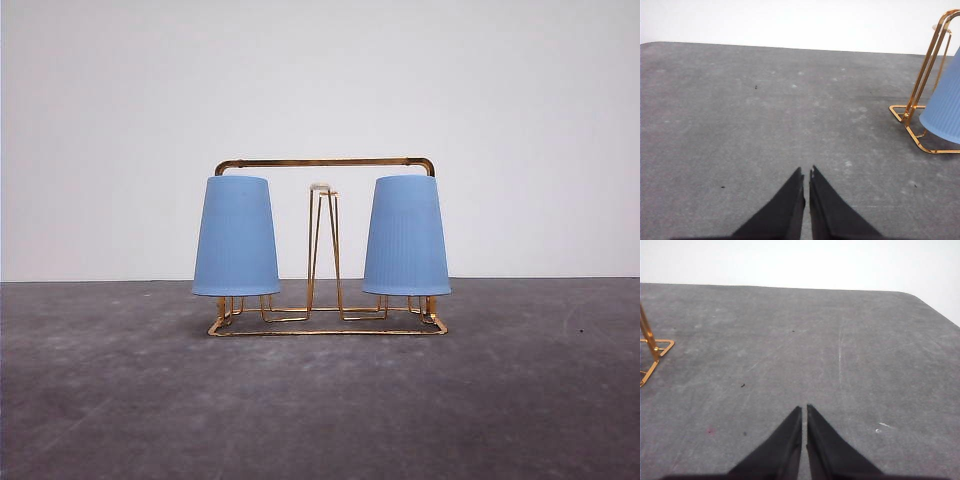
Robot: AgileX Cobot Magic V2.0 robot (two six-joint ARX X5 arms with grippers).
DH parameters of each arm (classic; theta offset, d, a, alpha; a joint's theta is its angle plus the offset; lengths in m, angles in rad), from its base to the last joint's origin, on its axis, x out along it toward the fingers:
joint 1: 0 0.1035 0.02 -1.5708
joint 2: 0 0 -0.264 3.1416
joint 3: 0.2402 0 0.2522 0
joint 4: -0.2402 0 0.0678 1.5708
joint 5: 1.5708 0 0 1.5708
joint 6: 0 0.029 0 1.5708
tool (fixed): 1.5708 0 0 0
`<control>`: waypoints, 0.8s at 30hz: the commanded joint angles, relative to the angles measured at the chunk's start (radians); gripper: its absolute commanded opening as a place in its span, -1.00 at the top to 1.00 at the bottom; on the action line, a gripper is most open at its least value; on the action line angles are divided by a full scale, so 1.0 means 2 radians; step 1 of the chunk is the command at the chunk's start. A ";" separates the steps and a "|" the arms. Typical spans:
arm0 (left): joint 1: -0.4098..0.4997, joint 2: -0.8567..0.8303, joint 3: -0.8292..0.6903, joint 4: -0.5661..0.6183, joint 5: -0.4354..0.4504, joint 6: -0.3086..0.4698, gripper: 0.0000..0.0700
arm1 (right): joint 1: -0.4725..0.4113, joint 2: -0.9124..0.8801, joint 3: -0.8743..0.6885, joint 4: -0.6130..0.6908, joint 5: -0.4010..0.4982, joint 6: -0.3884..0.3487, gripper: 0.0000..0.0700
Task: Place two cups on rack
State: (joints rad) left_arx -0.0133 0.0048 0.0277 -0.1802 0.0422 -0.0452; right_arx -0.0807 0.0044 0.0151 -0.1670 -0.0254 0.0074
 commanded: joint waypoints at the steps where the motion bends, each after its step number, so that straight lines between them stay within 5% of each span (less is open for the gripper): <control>1: 0.000 0.000 -0.007 -0.003 -0.001 0.002 1.00 | -0.001 0.000 -0.002 0.007 0.000 0.006 0.96; 24: 0.000 0.000 -0.007 -0.003 -0.001 0.002 1.00 | -0.001 0.000 -0.002 0.007 0.000 0.006 0.96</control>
State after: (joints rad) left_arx -0.0134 0.0048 0.0277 -0.1802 0.0425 -0.0452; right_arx -0.0807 0.0044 0.0151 -0.1673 -0.0254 0.0074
